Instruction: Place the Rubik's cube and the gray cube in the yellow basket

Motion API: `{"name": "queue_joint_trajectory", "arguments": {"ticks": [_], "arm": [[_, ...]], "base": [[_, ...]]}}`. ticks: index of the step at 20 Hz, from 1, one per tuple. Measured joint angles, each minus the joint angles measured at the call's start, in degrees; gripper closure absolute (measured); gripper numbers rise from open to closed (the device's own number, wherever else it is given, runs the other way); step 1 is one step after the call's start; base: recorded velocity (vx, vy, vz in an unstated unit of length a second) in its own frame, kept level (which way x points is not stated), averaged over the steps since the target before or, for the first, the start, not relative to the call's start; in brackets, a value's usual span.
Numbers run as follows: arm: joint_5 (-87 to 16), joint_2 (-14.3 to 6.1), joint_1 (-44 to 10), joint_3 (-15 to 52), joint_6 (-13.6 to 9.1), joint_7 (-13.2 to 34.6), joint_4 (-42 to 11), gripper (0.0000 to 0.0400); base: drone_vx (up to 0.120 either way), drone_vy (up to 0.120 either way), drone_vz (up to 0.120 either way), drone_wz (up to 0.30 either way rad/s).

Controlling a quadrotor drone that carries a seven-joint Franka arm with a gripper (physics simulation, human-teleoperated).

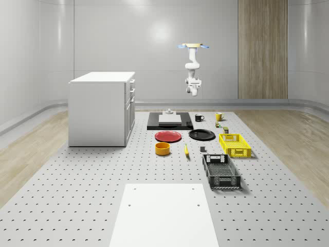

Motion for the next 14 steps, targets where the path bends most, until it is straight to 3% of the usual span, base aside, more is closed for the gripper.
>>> {"name": "queue_joint_trajectory", "arguments": {"ticks": [4,6,14], "arm": [[0.04,0.72,-0.11,0.06,-3.95,-0.07,4.85,0.0],[0.06,1.45,-0.16,0.08,-5.61,-0.09,7.33,0.0],[0.11,4.18,-0.28,0.16,-9.95,-0.14,14.76,0.0]], "base": [[0.0,0.01,0.0,0.0],[0.0,0.12,0.0,0.0],[0.12,0.12,0.0,0.0]]}}
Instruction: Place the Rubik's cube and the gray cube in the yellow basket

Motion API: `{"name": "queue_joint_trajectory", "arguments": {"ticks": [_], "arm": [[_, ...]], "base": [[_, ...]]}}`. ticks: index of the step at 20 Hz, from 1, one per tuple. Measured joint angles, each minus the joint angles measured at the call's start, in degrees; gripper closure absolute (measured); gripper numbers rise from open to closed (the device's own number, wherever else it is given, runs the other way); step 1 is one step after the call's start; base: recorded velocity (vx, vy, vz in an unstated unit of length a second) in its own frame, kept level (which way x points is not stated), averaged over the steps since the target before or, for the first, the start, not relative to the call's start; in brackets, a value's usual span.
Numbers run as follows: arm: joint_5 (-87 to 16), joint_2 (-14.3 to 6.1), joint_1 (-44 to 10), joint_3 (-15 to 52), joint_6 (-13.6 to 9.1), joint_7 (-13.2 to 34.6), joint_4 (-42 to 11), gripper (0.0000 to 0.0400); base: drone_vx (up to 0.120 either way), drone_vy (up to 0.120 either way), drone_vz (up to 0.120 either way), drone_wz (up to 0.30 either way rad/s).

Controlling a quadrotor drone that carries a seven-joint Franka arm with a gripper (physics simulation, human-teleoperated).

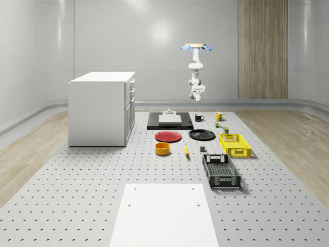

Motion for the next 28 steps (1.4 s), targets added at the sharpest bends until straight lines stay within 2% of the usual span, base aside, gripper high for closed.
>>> {"name": "queue_joint_trajectory", "arguments": {"ticks": [4,8,26,28], "arm": [[0.02,0.53,-0.04,0.03,-0.74,-0.02,1.45,0.0],[0.03,0.7,-0.08,0.05,-0.96,-0.03,2.02,0.0],[-0.05,0.35,-0.21,0.19,-0.44,-0.07,1.93,0.0],[-0.1,0.29,-0.23,0.23,-0.35,-0.07,1.87,0.0]], "base": [[0.12,0.12,0.0,0.0],[0.12,0.05,0.0,0.0],[0.12,0.12,0.0,0.0],[0.12,0.02,0.0,0.0]]}}
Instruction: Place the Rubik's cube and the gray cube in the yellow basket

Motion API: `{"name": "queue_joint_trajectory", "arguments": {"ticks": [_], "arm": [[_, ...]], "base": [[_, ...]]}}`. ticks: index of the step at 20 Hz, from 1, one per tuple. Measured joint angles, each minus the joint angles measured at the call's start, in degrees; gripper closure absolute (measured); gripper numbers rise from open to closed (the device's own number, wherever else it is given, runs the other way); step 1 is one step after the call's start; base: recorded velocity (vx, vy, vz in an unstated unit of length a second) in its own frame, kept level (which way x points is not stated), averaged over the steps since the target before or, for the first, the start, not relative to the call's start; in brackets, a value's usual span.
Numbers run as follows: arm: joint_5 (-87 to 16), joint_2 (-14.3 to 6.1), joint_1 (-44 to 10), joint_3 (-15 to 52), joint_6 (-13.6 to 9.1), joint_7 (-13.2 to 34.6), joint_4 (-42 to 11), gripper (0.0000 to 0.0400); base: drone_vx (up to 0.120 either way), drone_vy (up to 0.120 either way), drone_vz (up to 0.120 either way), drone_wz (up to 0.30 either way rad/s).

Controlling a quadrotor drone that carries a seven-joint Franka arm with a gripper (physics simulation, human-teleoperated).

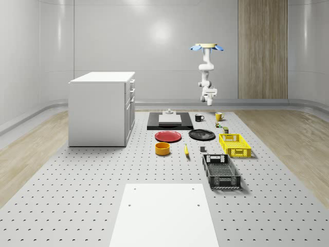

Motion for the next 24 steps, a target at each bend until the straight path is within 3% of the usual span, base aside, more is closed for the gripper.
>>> {"name": "queue_joint_trajectory", "arguments": {"ticks": [4,16,24], "arm": [[-0.16,-0.12,-0.05,0.13,0.17,0.02,-0.12,0.0],[-2.45,-0.5,-0.57,1.77,0.7,0.3,-0.52,0.0],[-9.95,-0.9,-2.21,7.1,1.17,1.31,-1.4,0.0]], "base": [[0.12,0.06,0.0,0.0],[0.12,0.0,0.0,0.0],[0.12,0.0,0.0,0.0]]}}
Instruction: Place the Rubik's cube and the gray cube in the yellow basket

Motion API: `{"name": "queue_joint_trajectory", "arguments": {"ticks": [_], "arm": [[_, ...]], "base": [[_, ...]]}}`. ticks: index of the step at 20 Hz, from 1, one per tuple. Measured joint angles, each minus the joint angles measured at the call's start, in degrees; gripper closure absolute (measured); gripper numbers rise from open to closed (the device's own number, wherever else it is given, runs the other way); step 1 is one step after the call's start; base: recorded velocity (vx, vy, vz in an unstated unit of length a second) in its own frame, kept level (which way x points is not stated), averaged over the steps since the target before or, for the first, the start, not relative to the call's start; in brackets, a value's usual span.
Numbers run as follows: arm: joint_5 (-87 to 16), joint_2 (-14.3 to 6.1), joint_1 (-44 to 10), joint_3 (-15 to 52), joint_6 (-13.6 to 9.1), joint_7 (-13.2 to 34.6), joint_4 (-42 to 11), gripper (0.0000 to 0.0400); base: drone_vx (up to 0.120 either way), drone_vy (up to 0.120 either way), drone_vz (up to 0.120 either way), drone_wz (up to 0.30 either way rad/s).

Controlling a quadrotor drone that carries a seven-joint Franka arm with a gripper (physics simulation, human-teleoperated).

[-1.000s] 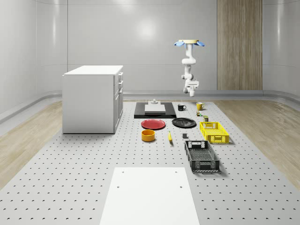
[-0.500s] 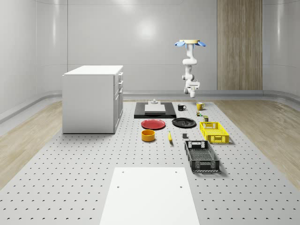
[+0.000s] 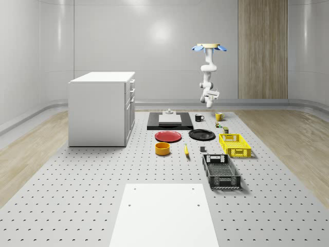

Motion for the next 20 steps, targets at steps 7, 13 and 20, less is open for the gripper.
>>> {"name": "queue_joint_trajectory", "arguments": {"ticks": [7,13,20], "arm": [[-21.17,-1.46,-4.82,14.59,1.03,3.29,-5.83,0.0],[-56.99,-5.59,-14.88,35.91,1.8,12.56,-24.44,0.0],[-91.81,-11.07,-35.4,53.78,-5.64,29.56,-42.83,0.0]], "base": [[0.12,0.0,0.0,0.0],[0.12,0.0,-0.1,0.0],[0.12,0.0,-0.12,0.0]]}}
